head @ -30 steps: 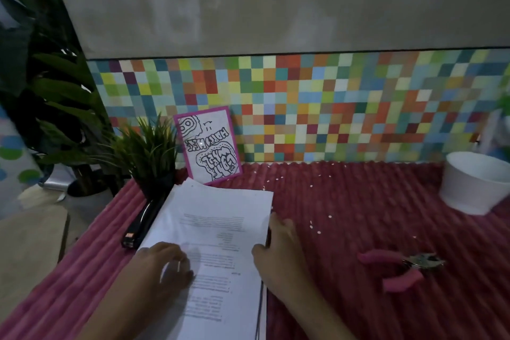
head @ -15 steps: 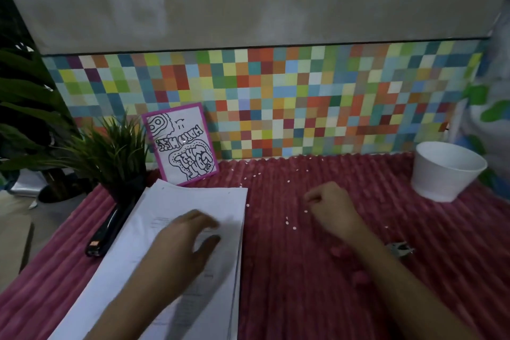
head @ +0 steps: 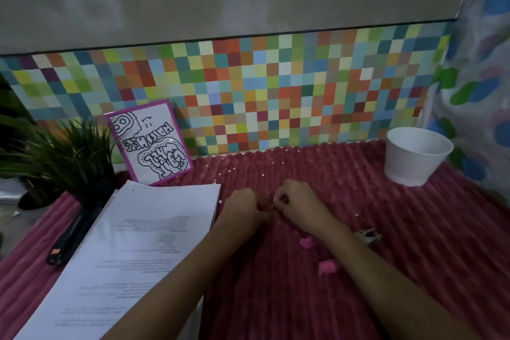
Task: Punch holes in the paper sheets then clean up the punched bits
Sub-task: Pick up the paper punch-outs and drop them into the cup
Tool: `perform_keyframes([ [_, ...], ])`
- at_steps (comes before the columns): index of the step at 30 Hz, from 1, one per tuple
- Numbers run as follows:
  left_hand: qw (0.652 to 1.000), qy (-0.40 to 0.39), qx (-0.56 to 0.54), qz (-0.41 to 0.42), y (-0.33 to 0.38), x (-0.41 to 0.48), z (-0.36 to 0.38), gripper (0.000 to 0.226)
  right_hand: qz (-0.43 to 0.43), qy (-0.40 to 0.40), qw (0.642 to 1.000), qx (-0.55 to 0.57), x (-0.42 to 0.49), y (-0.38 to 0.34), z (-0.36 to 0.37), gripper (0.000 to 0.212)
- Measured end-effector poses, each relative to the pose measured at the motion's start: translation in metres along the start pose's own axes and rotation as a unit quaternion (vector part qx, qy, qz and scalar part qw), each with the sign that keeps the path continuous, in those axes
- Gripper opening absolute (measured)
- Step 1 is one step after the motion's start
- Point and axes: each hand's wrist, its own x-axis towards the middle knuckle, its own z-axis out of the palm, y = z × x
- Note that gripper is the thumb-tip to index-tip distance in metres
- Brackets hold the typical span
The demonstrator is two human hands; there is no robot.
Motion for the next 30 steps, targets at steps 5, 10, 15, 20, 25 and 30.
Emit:
perform_keyframes([
  [5,1.0,0.017,0.008,-0.021,-0.004,-0.009,0.0,0.014,0.01,-0.011,1.0,0.014,-0.001,0.005,0.0,0.013],
  [10,0.995,0.039,-0.079,-0.053,-0.013,-0.014,-0.011,0.014,0.04,-0.002,0.997,0.07,-0.001,0.005,-0.005,0.014],
  [15,0.994,0.029,-0.104,-0.033,-0.013,-0.018,-0.017,0.01,0.028,-0.02,0.998,0.043,0.0,0.0,-0.001,0.004],
  [20,0.999,-0.022,-0.03,-0.015,-0.007,-0.018,-0.01,0.015,0.038,-0.02,0.999,0.023,0.003,-0.002,0.0,0.017],
  [25,1.0,0.017,-0.015,0.003,-0.011,-0.023,-0.007,0.016,0.066,0.002,0.992,0.108,0.0,0.004,-0.006,0.015],
  [30,0.993,0.079,-0.087,-0.007,-0.027,-0.026,-0.01,0.021,0.062,-0.005,0.992,0.109,-0.003,0.009,-0.006,0.018],
])
